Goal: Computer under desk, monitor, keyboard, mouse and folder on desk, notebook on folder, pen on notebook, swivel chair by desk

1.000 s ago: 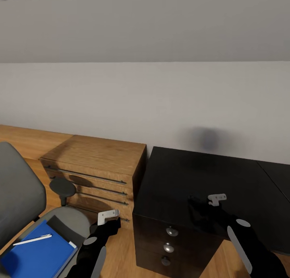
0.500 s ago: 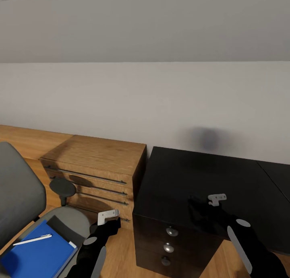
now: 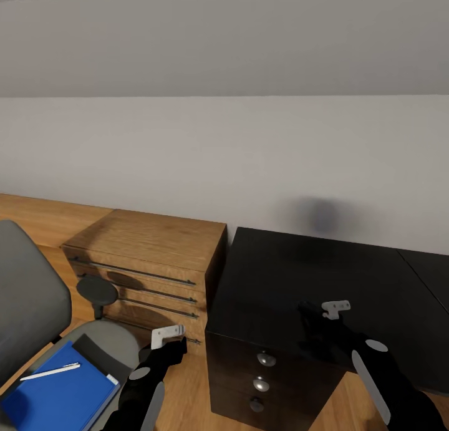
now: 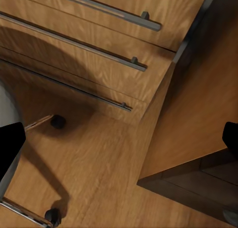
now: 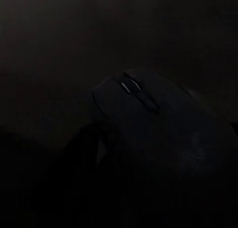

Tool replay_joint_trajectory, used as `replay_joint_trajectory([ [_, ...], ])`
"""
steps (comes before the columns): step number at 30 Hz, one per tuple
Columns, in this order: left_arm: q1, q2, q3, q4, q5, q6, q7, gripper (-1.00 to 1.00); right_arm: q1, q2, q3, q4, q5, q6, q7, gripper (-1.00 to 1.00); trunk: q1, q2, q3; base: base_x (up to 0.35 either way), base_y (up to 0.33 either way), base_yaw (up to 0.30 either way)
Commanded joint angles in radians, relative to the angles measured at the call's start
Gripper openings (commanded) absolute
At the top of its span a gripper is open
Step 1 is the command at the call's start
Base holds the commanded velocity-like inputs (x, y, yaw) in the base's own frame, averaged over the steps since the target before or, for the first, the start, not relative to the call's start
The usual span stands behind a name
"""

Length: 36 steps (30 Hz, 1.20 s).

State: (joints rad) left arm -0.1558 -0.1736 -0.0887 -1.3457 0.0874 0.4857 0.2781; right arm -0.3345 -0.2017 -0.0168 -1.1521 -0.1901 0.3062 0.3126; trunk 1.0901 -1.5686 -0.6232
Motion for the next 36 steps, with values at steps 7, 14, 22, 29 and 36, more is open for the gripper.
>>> replay_joint_trajectory([
  [7,-0.001,0.0,-0.002,-0.001,0.01,0.004,0.009,1.0,0.0,0.001,0.0,0.004,-0.005,0.009,0.002,-1.0,0.0,0.0,-0.001,0.0,0.0,0.0],
  [14,-0.001,0.0,-0.002,-0.001,0.009,0.003,0.009,1.0,0.0,0.003,0.0,0.0,-0.002,0.002,0.002,-1.0,0.0,0.0,-0.001,0.0,0.0,0.0],
  [22,0.001,-0.001,-0.005,-0.001,0.009,0.001,0.009,1.0,0.0,0.031,0.027,-0.011,0.004,-0.01,-0.01,-1.0,0.0,0.0,-0.001,0.0,0.0,0.0],
  [29,0.001,-0.001,-0.015,-0.001,0.009,0.001,0.009,1.0,0.0,0.031,0.067,-0.011,0.003,-0.033,-0.043,-1.0,0.0,0.0,-0.001,-0.057,0.044,0.0],
  [36,0.001,-0.001,-0.046,-0.001,0.009,0.0,0.01,1.0,0.0,0.033,0.14,-0.011,0.001,-0.035,-0.108,-1.0,0.0,0.0,-0.001,-0.227,0.185,0.0],
])
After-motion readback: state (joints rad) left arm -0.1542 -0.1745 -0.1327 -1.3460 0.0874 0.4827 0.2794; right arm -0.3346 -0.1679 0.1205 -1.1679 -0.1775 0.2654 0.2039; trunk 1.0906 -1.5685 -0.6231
